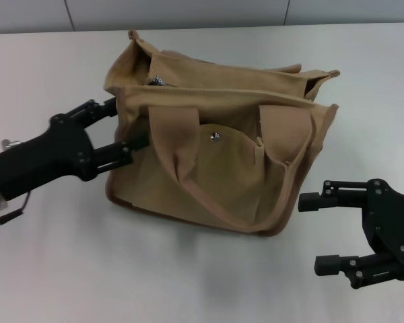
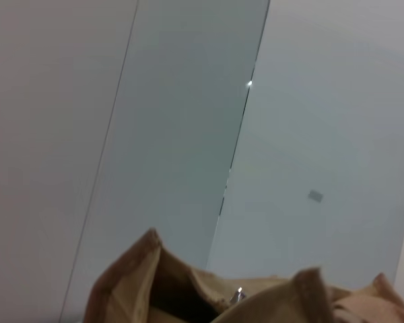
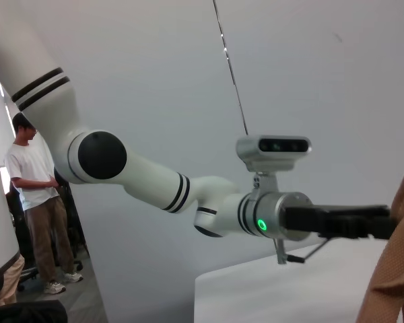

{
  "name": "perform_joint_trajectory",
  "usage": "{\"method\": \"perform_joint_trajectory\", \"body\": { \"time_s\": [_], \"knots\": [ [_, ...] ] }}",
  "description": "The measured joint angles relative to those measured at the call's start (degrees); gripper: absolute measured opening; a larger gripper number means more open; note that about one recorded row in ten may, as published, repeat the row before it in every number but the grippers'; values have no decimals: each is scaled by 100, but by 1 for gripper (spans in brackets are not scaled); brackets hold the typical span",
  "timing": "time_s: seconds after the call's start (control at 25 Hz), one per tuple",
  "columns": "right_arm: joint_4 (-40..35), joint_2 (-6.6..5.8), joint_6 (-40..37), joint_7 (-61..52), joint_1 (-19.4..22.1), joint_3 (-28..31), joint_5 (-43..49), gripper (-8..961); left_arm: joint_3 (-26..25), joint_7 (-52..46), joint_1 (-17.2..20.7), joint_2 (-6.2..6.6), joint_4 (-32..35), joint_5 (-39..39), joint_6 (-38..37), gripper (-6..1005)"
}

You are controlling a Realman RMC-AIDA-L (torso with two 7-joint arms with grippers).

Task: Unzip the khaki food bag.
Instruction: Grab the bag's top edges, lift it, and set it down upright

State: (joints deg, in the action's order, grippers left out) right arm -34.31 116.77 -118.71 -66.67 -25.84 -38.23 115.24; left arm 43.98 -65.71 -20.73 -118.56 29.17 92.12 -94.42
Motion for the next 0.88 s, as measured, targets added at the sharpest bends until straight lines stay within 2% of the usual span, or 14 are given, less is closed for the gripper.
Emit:
{"method": "perform_joint_trajectory", "body": {
  "time_s": [0.16,0.44,0.64,0.88],
  "knots": [
    [4,11,59,1,0,0,0,799,-20,231,-239,13,-460,-8,200,850],
    [12,66,177,1,15,0,0,797,-45,422,-255,-6,-553,-54,239,630],
    [12,72,197,1,17,0,4,796,-57,547,-209,-10,-594,-94,218,392],
    [12,79,210,0,18,0,4,794,-57,589,-191,-10,-611,-124,214,197]
  ]
}}
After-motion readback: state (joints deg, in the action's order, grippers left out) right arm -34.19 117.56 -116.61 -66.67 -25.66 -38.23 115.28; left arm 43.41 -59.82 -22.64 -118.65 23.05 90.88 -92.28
